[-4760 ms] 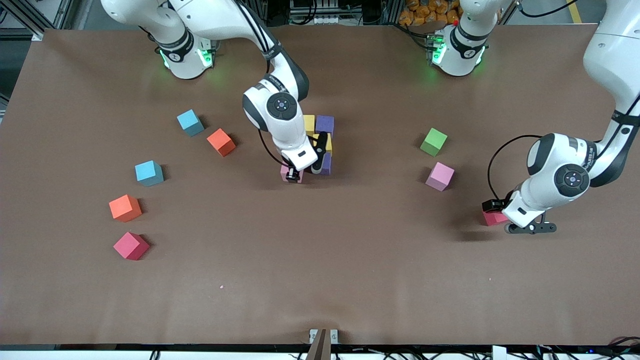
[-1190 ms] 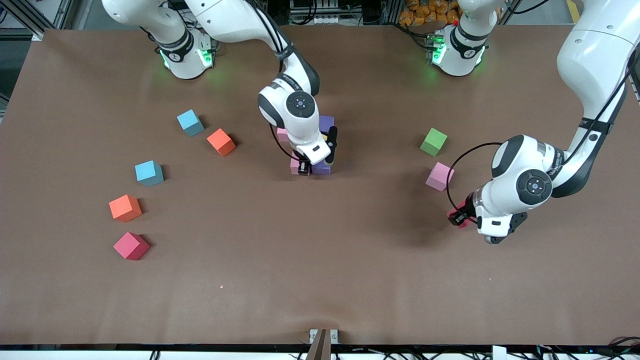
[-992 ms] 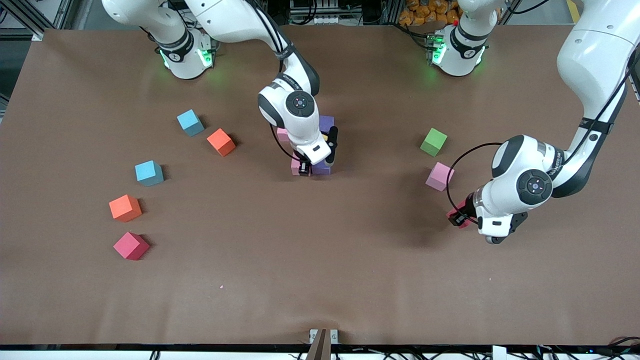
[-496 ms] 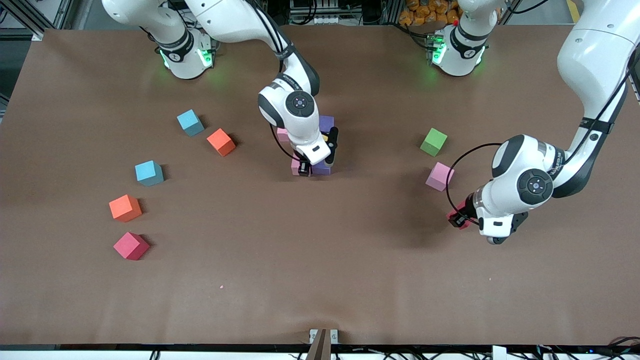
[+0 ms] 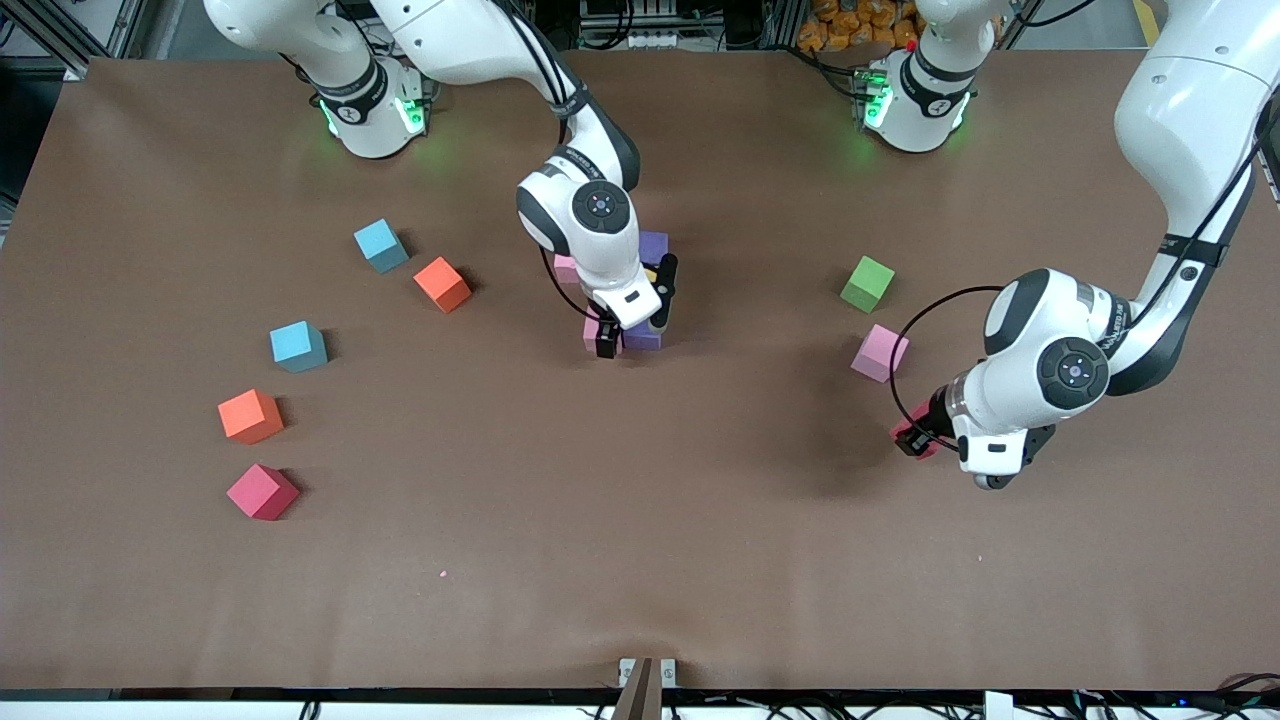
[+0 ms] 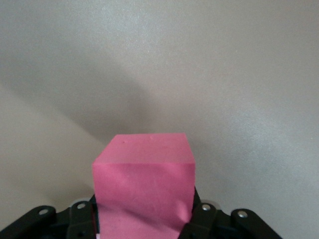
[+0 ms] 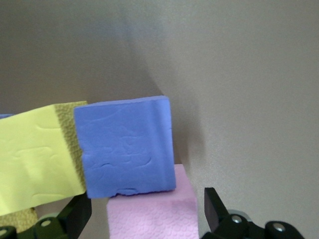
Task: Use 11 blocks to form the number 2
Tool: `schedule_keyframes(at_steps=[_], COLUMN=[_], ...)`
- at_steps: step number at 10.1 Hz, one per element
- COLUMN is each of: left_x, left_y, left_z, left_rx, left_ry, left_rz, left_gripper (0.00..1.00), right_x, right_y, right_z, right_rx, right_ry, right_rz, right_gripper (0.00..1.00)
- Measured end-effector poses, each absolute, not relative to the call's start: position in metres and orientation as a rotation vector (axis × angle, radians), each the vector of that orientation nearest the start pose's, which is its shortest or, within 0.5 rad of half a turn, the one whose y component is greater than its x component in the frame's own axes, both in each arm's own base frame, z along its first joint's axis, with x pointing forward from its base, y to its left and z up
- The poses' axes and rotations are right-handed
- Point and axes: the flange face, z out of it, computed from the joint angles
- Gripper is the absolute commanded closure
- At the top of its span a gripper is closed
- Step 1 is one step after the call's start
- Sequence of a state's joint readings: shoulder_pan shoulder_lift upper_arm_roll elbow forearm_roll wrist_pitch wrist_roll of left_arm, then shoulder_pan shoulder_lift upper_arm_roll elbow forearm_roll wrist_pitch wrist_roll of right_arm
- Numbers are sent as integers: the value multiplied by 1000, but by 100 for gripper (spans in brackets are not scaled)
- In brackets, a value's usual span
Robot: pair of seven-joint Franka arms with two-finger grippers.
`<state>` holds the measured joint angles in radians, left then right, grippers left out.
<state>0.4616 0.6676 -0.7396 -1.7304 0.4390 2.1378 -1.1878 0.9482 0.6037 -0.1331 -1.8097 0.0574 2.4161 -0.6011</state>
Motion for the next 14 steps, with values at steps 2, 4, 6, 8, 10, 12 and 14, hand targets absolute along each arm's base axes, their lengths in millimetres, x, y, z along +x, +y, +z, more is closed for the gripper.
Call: schedule_keyframes(at_steps=[2,4,6,8,10,12,14], left_x=[646,643,642,641,637,634,629], left_y=[-123,-141,-153,-163,-178,-197,-218], left_z=[270,273,279,286,287,291,301], left_rx=[-2917,-2889,-2856,-2834,-2797,-2756,-2708], left_ry=[-1208,-1271,-1354,-1432,-1500,-1579,-1684], left_rz=[146,142,136,145,150,146,146], left_gripper=[94,94,94,94,94,94,94], right_x=[442,440,437,441,468,517,555], right_y=[481,480,478,469,437,370,290], right_z=[227,246,266,296,324,331,330], right_rx=[-2431,-2429,-2425,-2431,-2497,-2614,-2709], right_ry=[-2042,-2038,-2035,-2024,-1960,-1806,-1644], right_rz=[12,43,73,97,78,68,83], right_gripper=[0,0,0,0,0,0,0])
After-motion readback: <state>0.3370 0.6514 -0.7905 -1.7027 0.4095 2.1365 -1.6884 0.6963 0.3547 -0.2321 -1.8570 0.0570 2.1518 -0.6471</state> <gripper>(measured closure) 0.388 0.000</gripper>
